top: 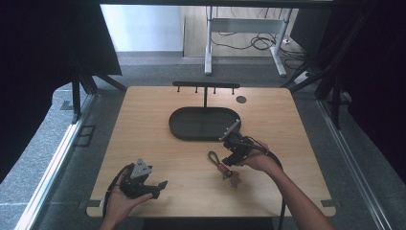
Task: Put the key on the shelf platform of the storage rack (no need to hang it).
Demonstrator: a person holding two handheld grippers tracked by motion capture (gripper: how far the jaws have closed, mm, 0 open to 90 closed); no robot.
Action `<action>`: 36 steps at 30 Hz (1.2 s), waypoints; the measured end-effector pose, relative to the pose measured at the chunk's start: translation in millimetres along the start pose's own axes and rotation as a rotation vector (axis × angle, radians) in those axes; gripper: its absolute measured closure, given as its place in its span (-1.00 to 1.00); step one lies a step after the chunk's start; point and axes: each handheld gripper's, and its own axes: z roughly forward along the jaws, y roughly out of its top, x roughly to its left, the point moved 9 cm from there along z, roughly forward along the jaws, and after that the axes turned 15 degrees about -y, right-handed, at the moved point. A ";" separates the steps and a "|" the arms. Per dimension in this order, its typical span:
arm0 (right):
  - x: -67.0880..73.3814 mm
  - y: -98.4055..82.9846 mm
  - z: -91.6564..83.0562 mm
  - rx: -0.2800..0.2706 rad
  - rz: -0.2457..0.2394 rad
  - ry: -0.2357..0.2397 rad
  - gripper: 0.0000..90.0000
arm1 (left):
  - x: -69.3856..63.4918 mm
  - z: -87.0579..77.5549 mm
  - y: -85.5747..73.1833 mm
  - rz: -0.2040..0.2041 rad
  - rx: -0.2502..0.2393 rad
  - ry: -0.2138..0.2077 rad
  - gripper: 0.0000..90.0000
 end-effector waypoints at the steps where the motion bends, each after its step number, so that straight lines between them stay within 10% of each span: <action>1: 1.8 -0.9 3.5 0.008 -0.003 0.006 -0.04 | -0.1 0.1 0.0 0.000 0.000 0.000 -0.53; 36: 30.8 -9.0 36.3 0.107 -0.073 0.036 -0.04 | 0.8 2.7 -3.0 -0.003 0.020 -0.009 -0.53</action>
